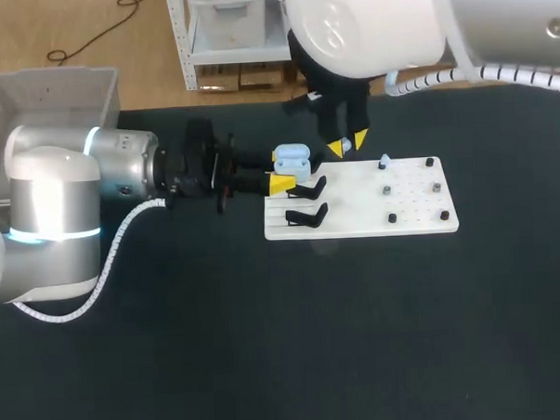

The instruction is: Pick up each earbud case from the left stands, insert the matching earbuds, close the lid, and place the case in the box.

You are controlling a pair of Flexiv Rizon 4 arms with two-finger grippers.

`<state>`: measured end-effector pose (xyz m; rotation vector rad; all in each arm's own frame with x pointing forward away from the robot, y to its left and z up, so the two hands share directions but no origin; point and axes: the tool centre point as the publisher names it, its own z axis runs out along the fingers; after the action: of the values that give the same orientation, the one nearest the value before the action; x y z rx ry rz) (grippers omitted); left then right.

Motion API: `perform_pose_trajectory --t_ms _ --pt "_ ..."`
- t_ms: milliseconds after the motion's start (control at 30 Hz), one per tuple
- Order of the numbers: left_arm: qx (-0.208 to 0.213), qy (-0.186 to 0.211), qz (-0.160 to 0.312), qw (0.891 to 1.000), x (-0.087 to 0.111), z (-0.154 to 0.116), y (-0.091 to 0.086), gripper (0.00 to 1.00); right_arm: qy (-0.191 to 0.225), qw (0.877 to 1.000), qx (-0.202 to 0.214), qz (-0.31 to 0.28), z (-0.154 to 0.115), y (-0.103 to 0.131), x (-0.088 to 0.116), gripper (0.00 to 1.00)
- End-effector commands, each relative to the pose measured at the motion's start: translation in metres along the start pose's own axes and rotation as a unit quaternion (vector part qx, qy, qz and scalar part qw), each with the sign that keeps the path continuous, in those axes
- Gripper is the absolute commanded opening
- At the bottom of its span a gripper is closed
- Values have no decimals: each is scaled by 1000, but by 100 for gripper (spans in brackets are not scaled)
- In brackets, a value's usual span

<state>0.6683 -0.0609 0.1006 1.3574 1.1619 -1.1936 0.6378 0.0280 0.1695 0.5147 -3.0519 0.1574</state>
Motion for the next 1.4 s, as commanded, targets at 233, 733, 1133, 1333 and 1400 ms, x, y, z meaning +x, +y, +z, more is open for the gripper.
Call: perform_pose_trajectory --t_ms 233,733,1133,1333,1400 --pt "-2 0 1 1000 1 1 -1 0 -4 1000 0 1 0 -1 3 0" --pt "-12 -5 5 1000 -1 7 4 0 38 976 -54 207 -1 11 -21 0" --pt "0 0 -9 1000 6 16 0 0 67 966 -63 240 8 23 -21 0" --pt "1 2 -12 1000 8 16 0 0 72 967 -64 234 12 29 -21 0" --pt "0 4 -12 1000 9 16 0 0 72 967 -64 234 12 29 -21 0"
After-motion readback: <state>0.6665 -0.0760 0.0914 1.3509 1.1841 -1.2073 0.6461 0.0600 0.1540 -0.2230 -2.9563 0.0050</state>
